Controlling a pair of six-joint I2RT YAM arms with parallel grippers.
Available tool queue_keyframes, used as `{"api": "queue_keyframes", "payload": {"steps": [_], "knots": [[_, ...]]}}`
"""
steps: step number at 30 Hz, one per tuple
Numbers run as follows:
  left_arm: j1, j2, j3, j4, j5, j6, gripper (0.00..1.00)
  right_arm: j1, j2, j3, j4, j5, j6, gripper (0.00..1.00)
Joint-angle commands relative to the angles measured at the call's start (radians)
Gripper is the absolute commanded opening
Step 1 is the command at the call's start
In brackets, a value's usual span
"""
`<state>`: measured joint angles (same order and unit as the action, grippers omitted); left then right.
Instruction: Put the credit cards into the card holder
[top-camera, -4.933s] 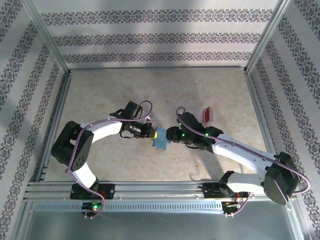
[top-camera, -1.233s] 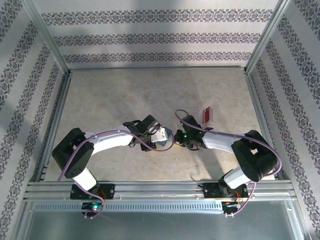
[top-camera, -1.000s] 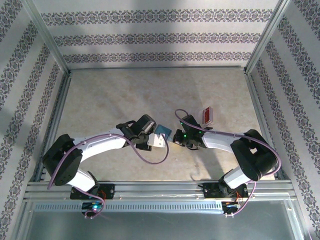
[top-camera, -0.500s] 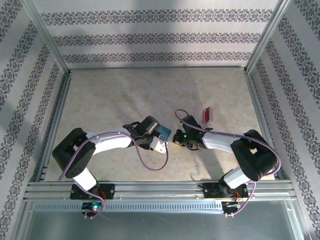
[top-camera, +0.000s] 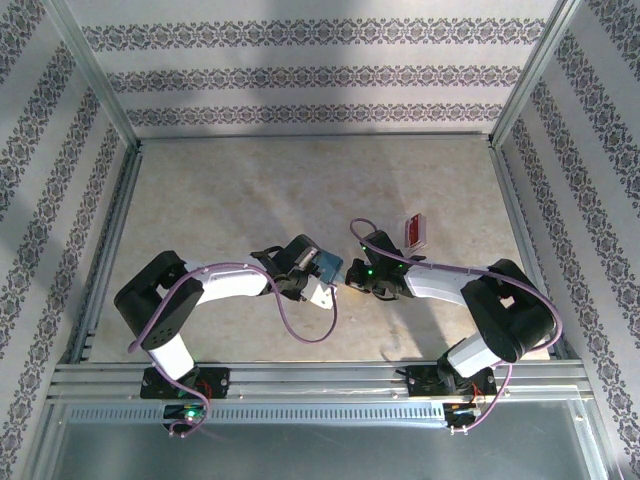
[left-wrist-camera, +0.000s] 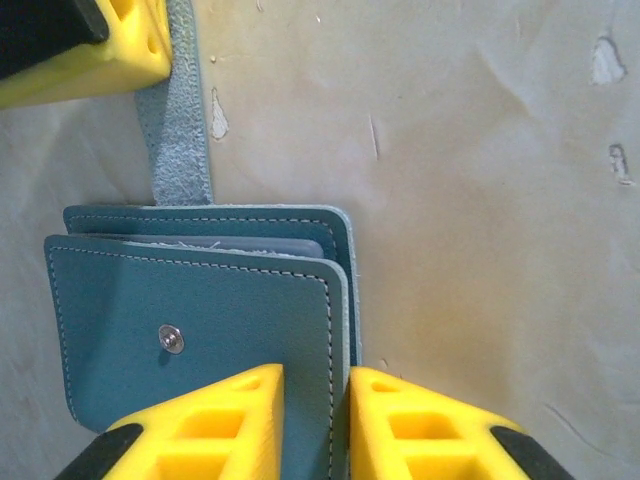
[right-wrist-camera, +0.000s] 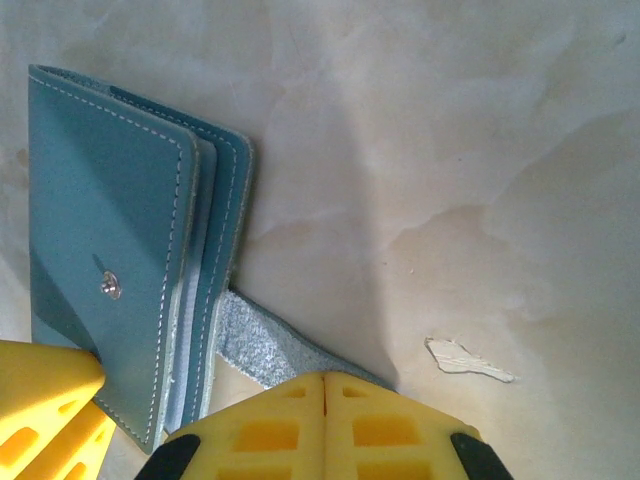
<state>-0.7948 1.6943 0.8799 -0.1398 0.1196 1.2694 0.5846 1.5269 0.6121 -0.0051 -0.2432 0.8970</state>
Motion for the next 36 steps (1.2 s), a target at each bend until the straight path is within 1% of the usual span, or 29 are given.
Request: {"api": "queue_keyframes", "payload": {"steps": [1,5,7,12,15,21,23,27,33,36], "knots": [[0.017,0.001,0.002,0.026,0.009,-0.018,0.16,-0.003,0.029,-0.039,-0.050,0.016,0.019,0.00],[0.028,-0.008,0.002,0.038,0.014,-0.054,0.07,-0.003,0.034,-0.036,-0.064,0.021,0.013,0.00],[0.031,-0.017,0.007,0.036,0.018,-0.085,0.00,-0.003,0.031,-0.043,-0.051,0.022,0.022,0.00],[0.042,-0.028,0.017,0.040,0.026,-0.174,0.00,-0.003,0.039,-0.027,-0.065,0.017,0.015,0.00],[0.055,-0.041,0.031,0.034,0.044,-0.263,0.00,-0.002,0.019,-0.034,-0.054,0.016,0.030,0.00],[0.086,-0.074,0.034,0.060,0.106,-0.440,0.00,0.001,-0.081,-0.036,-0.070,0.013,0.059,0.00],[0.094,-0.070,0.033,0.092,0.128,-0.496,0.00,-0.001,-0.122,-0.031,-0.080,0.015,0.062,0.04],[0.101,-0.047,0.023,0.196,0.148,-0.589,0.00,0.004,-0.189,0.014,-0.186,0.039,0.048,0.07],[0.109,-0.028,0.042,0.235,0.296,-0.682,0.00,0.005,-0.331,0.015,-0.270,0.075,0.056,0.08],[0.134,-0.031,0.041,0.256,0.407,-0.768,0.00,0.003,-0.408,0.010,-0.315,0.103,0.062,0.08]]}}
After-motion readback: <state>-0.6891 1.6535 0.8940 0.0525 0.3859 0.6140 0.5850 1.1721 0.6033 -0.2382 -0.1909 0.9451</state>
